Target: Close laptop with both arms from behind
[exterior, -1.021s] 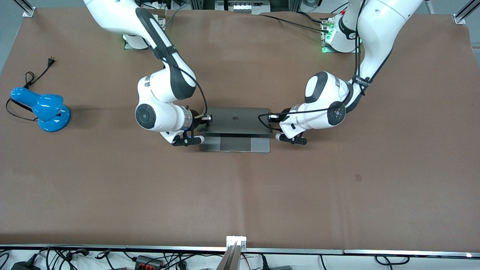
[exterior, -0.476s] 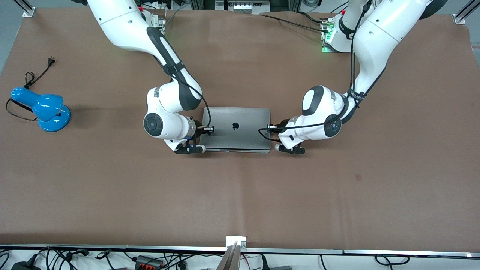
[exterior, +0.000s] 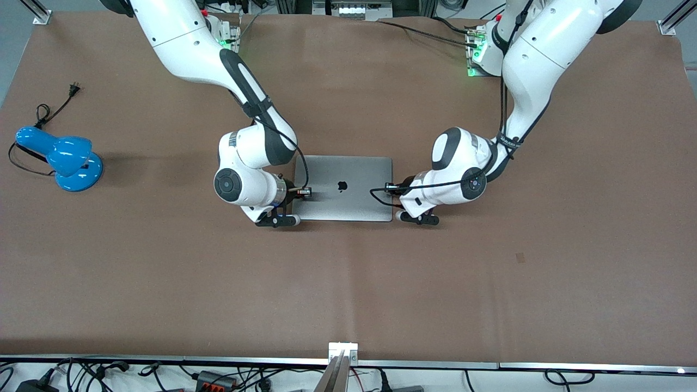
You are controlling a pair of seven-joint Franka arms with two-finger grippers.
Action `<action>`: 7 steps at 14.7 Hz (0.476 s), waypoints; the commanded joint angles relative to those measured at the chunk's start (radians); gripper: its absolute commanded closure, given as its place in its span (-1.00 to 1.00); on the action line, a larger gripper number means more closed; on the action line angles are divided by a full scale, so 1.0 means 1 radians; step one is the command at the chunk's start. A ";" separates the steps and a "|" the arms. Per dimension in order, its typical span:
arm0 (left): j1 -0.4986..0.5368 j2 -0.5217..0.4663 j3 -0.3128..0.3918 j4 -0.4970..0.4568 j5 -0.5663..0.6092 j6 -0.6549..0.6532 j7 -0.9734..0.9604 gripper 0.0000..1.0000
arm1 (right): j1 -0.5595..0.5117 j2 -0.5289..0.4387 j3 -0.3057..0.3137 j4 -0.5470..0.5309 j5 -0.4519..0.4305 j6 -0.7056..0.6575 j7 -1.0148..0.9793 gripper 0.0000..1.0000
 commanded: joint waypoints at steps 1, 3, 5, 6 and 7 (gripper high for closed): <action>-0.019 0.009 0.021 0.023 0.026 0.005 -0.018 1.00 | 0.005 0.033 0.003 0.021 -0.022 0.028 0.021 1.00; -0.013 0.002 0.019 0.023 0.026 -0.001 -0.019 1.00 | 0.007 0.038 0.003 0.021 -0.022 0.029 0.021 1.00; -0.016 -0.032 0.022 0.016 0.026 -0.017 -0.021 1.00 | 0.007 0.038 0.003 0.021 -0.022 0.029 0.021 1.00; -0.007 -0.056 0.021 0.015 0.032 -0.047 -0.025 1.00 | 0.007 0.036 0.003 0.021 -0.022 0.029 0.021 1.00; -0.004 -0.082 0.022 0.020 0.030 -0.093 -0.027 1.00 | 0.008 0.031 0.001 0.023 -0.022 0.028 0.019 1.00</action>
